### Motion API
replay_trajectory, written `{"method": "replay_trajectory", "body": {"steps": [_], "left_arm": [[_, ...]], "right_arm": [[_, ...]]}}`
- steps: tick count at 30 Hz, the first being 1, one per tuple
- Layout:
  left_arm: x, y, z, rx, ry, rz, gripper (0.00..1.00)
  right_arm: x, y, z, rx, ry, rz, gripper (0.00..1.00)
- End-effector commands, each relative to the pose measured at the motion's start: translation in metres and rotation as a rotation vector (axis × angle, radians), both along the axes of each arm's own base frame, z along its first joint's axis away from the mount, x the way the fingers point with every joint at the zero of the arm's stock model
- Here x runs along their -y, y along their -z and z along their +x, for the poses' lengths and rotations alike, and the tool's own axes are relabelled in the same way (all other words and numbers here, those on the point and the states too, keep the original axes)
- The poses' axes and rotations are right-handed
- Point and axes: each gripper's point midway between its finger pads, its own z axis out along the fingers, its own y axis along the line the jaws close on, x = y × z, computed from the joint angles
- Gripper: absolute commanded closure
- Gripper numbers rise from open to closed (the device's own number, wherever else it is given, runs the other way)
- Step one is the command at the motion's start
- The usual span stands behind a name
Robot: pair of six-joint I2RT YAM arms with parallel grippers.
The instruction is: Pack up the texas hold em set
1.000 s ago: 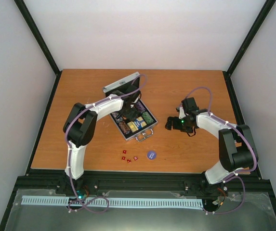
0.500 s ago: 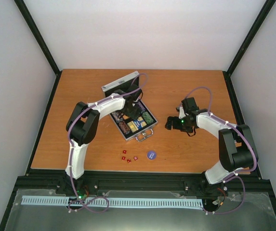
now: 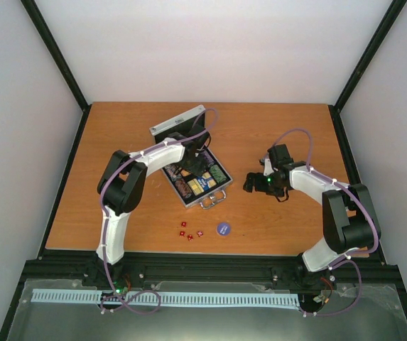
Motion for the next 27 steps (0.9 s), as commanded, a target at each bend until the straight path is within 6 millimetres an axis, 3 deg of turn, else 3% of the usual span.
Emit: {"method": "replay_trajectory", "body": {"steps": [1, 9, 16, 19, 23, 27], "left_arm": [[-0.011, -0.024, 0.007, 0.076, -0.03, 0.045, 0.0], [0.005, -0.063, 0.006, 0.099, 0.049, -0.044, 0.0], [0.013, -0.09, -0.023, 0.05, 0.183, -0.123, 0.0], [0.016, -0.102, -0.057, 0.009, 0.239, -0.21, 0.0], [0.028, -0.118, -0.122, -0.029, 0.356, -0.284, 0.0], [0.043, -0.115, -0.18, -0.074, 0.459, -0.264, 0.0]], "right_arm": [[-0.001, -0.004, 0.001, 0.019, -0.005, 0.022, 0.0], [-0.002, -0.007, -0.002, 0.017, -0.008, 0.03, 0.0], [-0.001, -0.007, -0.005, 0.013, -0.016, 0.023, 0.0], [0.001, -0.008, -0.007, 0.015, -0.016, 0.017, 0.0], [0.002, -0.01, -0.007, 0.018, -0.016, 0.009, 0.0], [0.002, -0.009, -0.008, 0.014, -0.011, 0.011, 0.0]]}}
